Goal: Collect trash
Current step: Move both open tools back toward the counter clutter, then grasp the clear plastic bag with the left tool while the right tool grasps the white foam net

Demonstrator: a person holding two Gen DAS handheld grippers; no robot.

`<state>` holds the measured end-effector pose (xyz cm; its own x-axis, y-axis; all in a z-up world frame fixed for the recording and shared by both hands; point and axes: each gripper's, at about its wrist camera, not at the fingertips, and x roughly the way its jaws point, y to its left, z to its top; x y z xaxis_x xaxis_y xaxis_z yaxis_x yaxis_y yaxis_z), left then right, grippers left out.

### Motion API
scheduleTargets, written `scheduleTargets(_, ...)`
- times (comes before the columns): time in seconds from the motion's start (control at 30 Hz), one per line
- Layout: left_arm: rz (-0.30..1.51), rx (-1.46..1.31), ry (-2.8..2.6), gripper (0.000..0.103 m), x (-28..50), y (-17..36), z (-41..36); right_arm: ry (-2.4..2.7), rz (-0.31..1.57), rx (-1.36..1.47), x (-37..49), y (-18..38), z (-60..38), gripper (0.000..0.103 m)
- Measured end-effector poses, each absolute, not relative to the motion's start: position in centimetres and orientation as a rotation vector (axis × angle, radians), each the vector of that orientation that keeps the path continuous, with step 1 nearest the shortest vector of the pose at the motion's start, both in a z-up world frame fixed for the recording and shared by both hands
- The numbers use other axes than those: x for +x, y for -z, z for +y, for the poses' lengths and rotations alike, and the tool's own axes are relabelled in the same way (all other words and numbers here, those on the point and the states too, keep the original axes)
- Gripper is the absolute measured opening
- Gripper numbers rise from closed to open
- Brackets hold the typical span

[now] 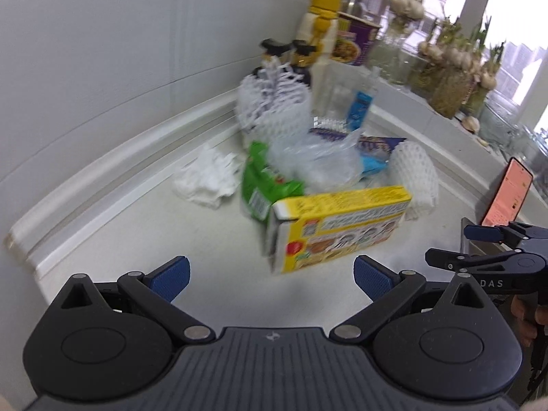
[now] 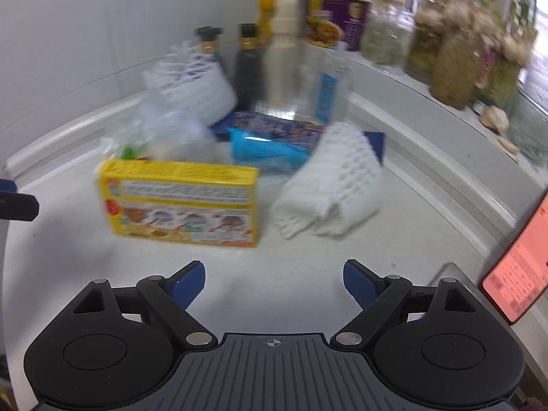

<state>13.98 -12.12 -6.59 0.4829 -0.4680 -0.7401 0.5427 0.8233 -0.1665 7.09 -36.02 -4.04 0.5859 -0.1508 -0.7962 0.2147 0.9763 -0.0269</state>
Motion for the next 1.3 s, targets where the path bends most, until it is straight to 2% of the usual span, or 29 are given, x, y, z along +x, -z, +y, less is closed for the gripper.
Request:
scheduleTargets(0.33,0.757,0.209,0.729,0.101,16.3,5.4,-17.9,0.274,0.859,0.280,8.9,4.2,-41.1,0.090)
scheduleTargets(0.5,0.729,0.253,0.756,0.096,17.6,5.4,-19.7,0.275,0.836,0.358,10.0,4.8,-42.4,0.090)
scheduleTargets(0.7,0.738,0.280,0.782,0.076,18.9,6.0,-21.3,0.287,0.825,0.429,11.4,5.8,-43.3,0.090)
scheduleTargets(0.77,0.744,0.281,0.787,0.064,19.1,6.1,-21.6,0.291,0.820,0.452,11.6,6.2,-43.6,0.090)
scheduleTargets(0.87,0.751,0.273,0.794,0.051,19.3,6.3,-21.8,0.297,0.814,0.481,11.8,6.6,-43.9,0.090)
scheduleTargets(1.0,0.755,0.264,0.802,0.039,19.4,6.4,-22.1,0.313,0.801,0.497,11.7,6.8,-44.1,0.088)
scheduleTargets(1.03,0.756,0.261,0.805,0.032,19.4,6.5,-22.1,0.319,0.796,0.501,11.6,6.8,-44.2,0.086)
scheduleTargets(1.13,0.771,0.245,0.808,0.016,19.5,6.5,-22.1,0.324,0.787,0.516,11.4,6.7,-44.4,0.068)
scheduleTargets(1.17,0.776,0.236,0.809,0.011,19.6,6.4,-22.0,0.323,0.786,0.520,11.4,6.7,-44.4,0.059)
scheduleTargets(1.23,0.779,0.222,0.809,0.008,19.6,6.3,-21.9,0.323,0.786,0.518,11.3,6.6,-44.4,0.045)
scheduleTargets(1.3,0.775,0.216,0.814,0.005,19.6,6.0,-21.8,0.318,0.786,0.514,11.3,6.4,-44.3,0.027)
